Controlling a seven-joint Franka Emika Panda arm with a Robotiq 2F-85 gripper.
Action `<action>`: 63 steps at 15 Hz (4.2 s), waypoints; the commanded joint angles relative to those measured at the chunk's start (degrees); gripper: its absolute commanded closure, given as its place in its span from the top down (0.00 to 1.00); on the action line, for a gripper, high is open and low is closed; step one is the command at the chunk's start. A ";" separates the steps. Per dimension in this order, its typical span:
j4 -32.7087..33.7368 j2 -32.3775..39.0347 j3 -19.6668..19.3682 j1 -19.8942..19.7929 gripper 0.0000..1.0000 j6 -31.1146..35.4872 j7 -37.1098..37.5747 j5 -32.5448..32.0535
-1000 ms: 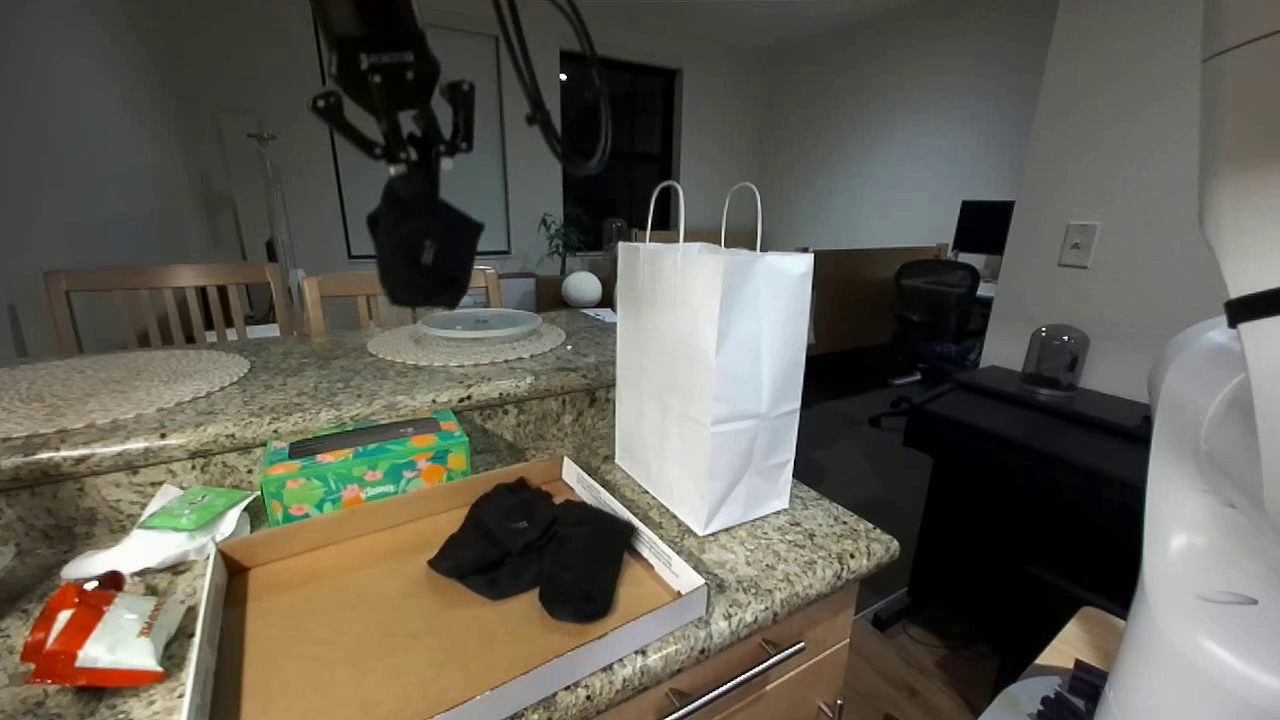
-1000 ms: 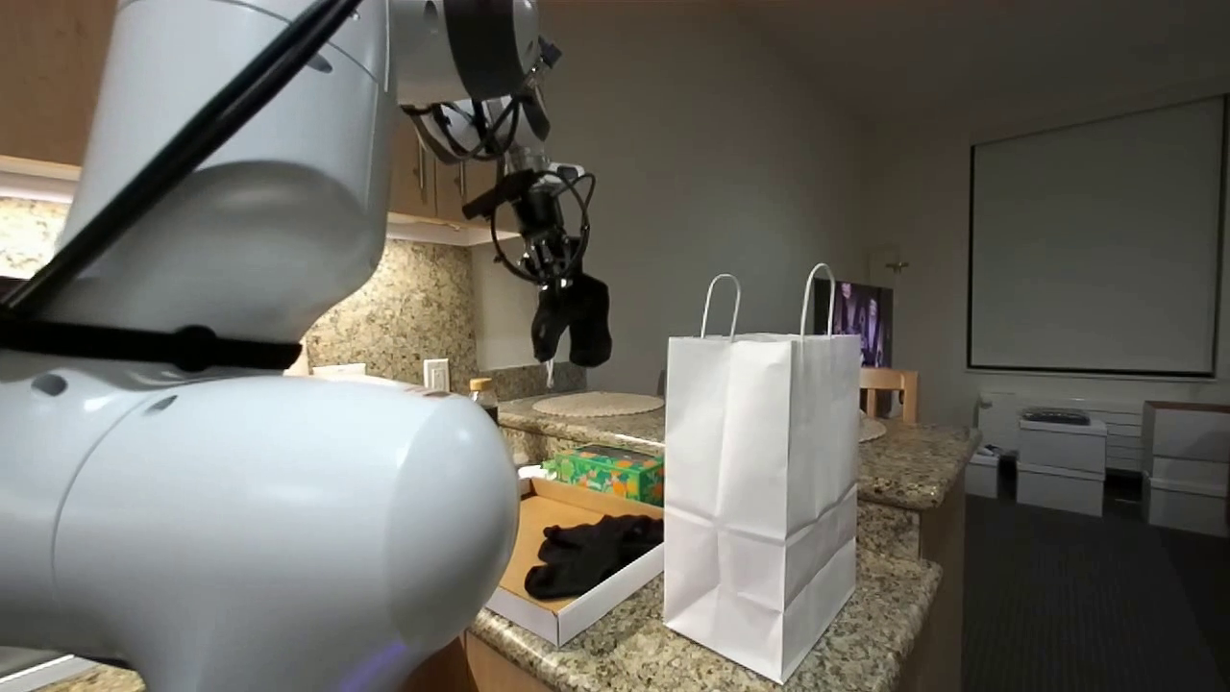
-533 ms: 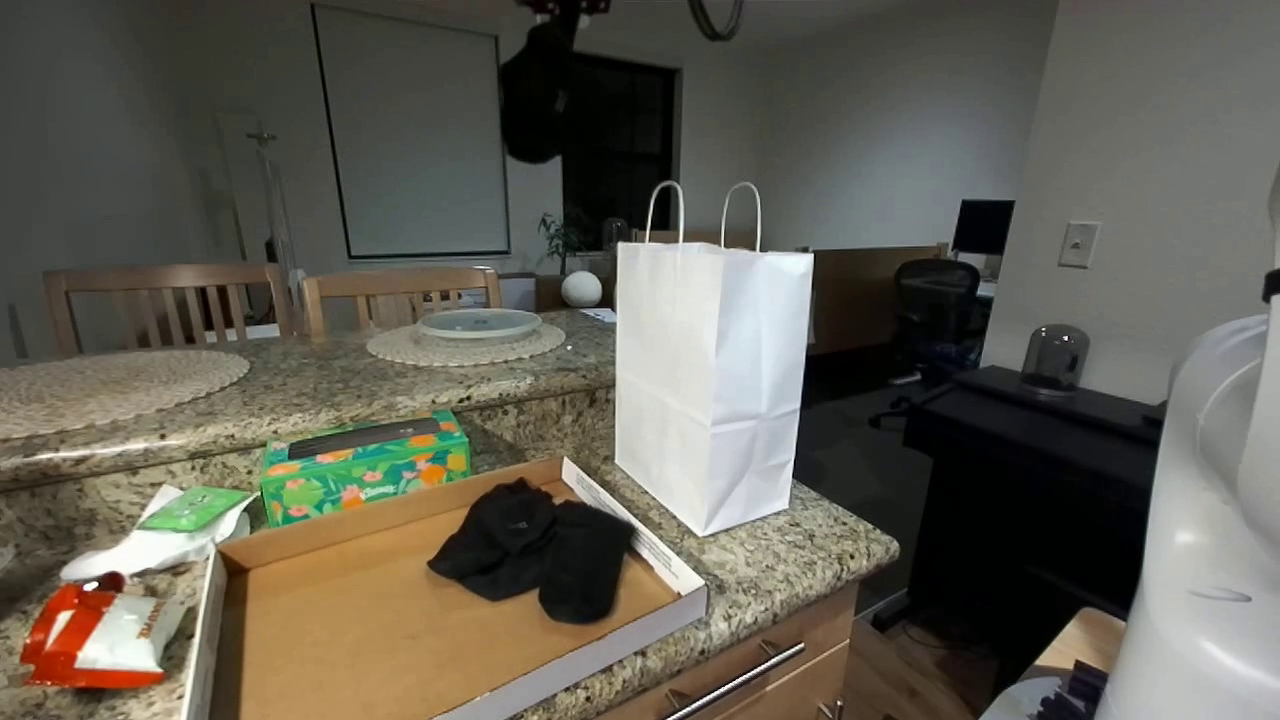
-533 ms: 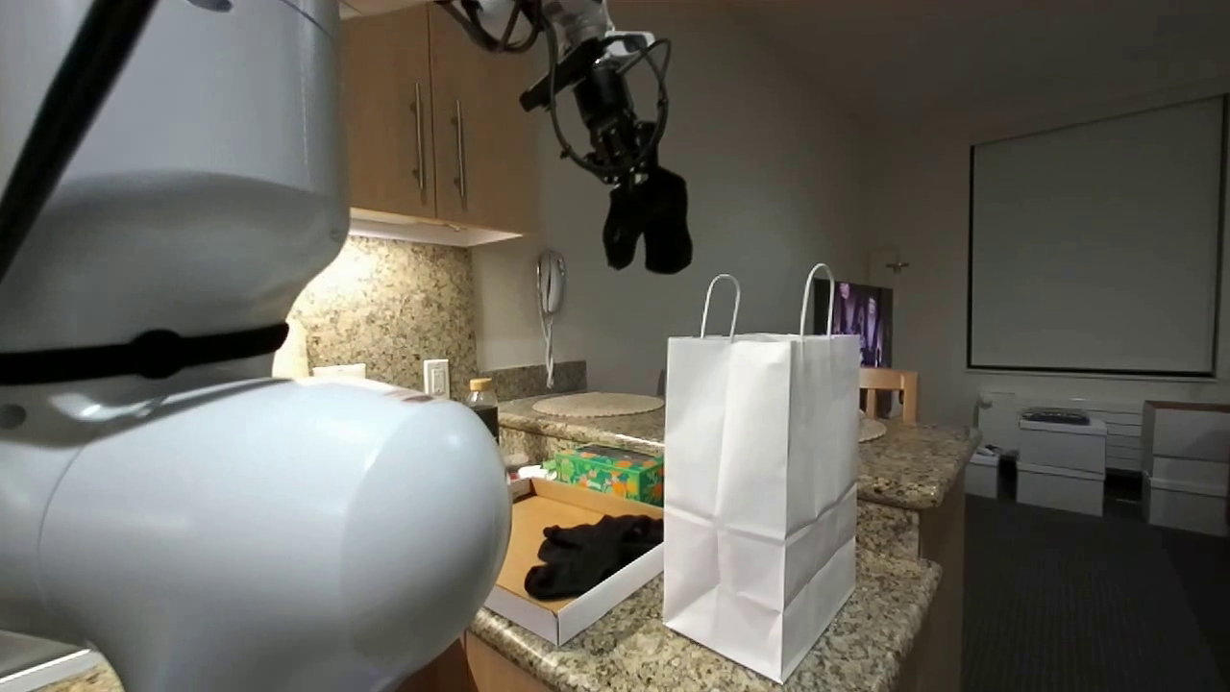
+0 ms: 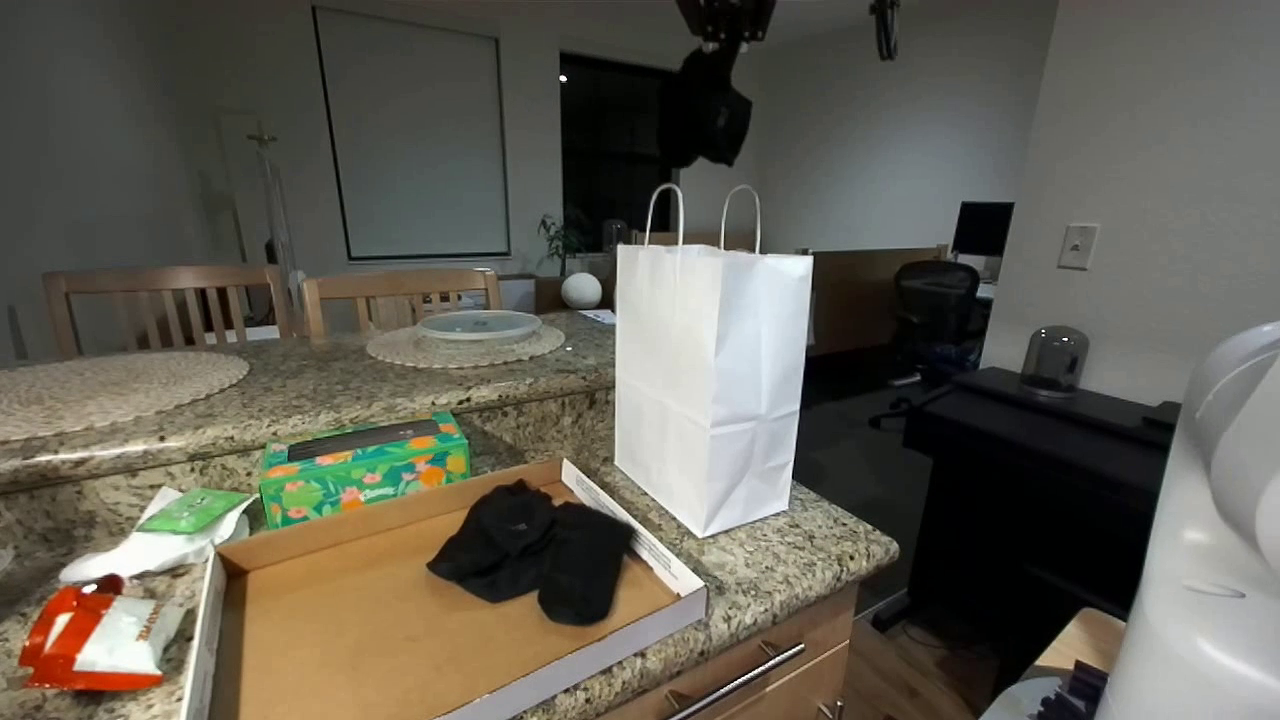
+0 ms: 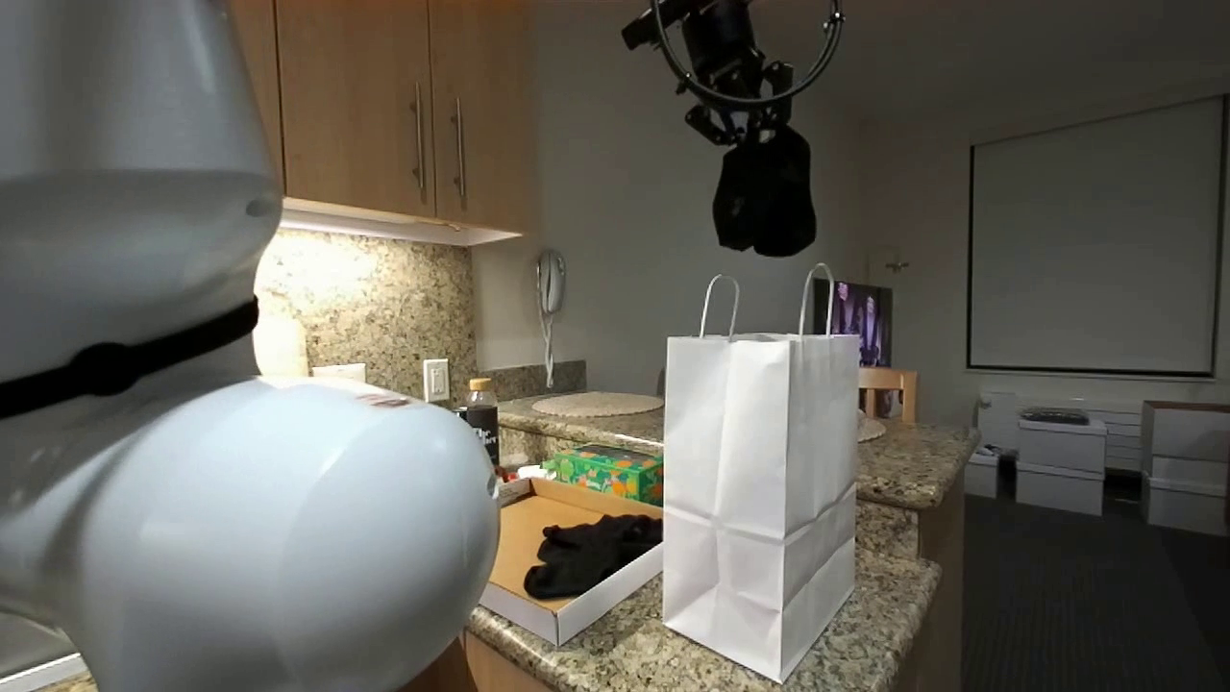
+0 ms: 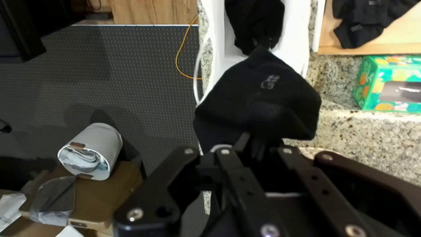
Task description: Put the socks in the bag
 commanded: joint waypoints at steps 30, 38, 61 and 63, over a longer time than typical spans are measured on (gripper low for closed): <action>1.57 6.38 20.20 -5.77 1.00 -4.10 -0.97 -1.05; -1.80 14.16 26.15 0.90 1.00 6.13 -1.24 1.20; -16.53 33.61 19.46 3.36 1.00 34.61 17.22 13.81; -17.94 34.32 18.98 2.25 1.00 36.79 16.25 16.37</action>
